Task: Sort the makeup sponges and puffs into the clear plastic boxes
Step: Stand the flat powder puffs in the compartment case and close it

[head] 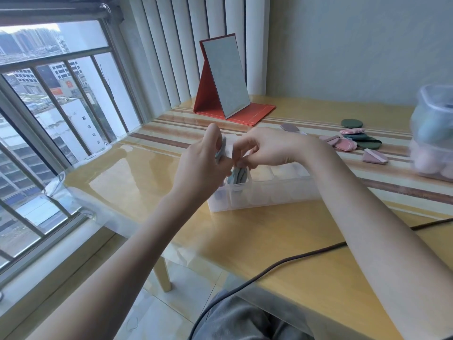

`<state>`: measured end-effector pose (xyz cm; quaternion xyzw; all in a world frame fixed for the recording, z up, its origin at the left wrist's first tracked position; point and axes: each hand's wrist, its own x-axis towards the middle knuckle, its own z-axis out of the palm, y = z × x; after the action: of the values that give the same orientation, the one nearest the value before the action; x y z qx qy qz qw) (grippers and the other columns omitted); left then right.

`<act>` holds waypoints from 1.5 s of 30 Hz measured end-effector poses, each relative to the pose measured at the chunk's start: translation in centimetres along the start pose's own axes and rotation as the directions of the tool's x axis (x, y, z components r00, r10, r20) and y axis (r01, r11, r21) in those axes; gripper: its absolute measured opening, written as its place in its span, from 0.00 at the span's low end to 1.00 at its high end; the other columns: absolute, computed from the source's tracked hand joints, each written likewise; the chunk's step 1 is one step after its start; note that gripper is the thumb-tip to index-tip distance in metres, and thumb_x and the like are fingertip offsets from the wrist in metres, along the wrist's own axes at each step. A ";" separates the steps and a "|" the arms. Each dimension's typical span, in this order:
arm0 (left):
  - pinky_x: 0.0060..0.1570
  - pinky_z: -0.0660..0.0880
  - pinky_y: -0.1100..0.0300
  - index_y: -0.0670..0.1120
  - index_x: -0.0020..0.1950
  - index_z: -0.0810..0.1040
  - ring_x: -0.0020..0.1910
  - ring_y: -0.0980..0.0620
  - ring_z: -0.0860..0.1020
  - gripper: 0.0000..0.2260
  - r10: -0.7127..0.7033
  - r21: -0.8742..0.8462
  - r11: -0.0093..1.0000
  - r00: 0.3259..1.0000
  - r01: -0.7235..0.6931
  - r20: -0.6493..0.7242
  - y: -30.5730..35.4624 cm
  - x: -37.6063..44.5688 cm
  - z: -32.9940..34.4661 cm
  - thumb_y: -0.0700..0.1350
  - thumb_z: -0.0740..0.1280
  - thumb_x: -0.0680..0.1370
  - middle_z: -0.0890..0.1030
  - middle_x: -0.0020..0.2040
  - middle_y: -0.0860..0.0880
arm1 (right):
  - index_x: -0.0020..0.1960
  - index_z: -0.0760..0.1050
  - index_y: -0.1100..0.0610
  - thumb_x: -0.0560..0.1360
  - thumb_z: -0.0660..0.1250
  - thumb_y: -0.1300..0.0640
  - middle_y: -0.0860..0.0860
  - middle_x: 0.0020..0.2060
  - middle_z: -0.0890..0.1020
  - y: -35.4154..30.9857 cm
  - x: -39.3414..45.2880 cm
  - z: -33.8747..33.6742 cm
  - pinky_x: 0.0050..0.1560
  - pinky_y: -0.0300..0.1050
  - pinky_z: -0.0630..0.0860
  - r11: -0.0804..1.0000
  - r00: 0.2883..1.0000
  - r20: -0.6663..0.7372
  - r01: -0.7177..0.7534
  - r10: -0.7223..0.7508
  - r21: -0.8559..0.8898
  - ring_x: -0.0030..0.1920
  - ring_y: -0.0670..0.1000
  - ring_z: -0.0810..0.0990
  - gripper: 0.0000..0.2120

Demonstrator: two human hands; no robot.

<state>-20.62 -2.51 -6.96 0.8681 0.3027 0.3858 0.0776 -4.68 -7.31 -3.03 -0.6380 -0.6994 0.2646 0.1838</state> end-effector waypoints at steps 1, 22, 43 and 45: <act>0.27 0.68 0.55 0.43 0.46 0.63 0.30 0.49 0.72 0.13 -0.053 -0.027 0.998 0.999 0.053 0.012 0.0 0.1 0.0 0.38 0.68 0.72 0.73 0.35 0.49 | 0.42 0.80 0.46 0.77 0.64 0.66 0.43 0.44 0.82 0.0 -0.1 -0.1 0.42 0.34 0.78 1.000 1.000 -0.004 -0.005 0.005 0.020 0.44 0.42 0.82 0.15; 0.37 0.79 0.44 0.46 0.50 0.72 0.34 0.45 0.81 0.16 -0.296 -0.250 0.916 0.949 0.314 0.108 1.1 1.1 -0.9 0.41 0.73 0.66 0.81 0.33 0.47 | 0.47 0.81 0.48 0.75 0.69 0.60 0.35 0.37 0.80 0.1 0.2 -0.2 0.32 0.26 0.70 0.999 0.999 0.030 -0.007 0.009 -0.054 0.42 0.43 0.81 0.07; 0.42 0.74 0.57 0.51 0.49 0.77 0.39 0.60 0.74 0.12 -0.157 -0.059 0.980 0.920 0.190 0.360 -0.4 2.0 -1.2 0.44 0.74 0.68 0.78 0.45 0.54 | 0.40 0.82 0.37 0.71 0.73 0.50 0.38 0.42 0.81 1.2 0.6 0.1 0.48 0.46 0.73 0.999 0.999 0.022 0.039 -0.038 -0.033 0.41 0.42 0.75 0.07; 0.45 0.75 0.58 0.50 0.50 0.77 0.41 0.57 0.75 0.11 -0.154 -0.084 0.976 0.907 0.202 0.392 -0.4 1.9 -1.2 0.42 0.72 0.70 0.79 0.48 0.52 | 0.40 0.81 0.37 0.72 0.72 0.49 0.32 0.35 0.79 1.2 0.5 0.0 0.45 0.40 0.69 0.999 0.999 0.038 0.021 -0.019 -0.041 0.41 0.41 0.74 0.07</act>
<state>-20.64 -1.20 -5.07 0.8889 0.3356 0.2180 0.2232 -3.79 -6.79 -3.76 -0.6296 -0.7143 0.2604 0.1600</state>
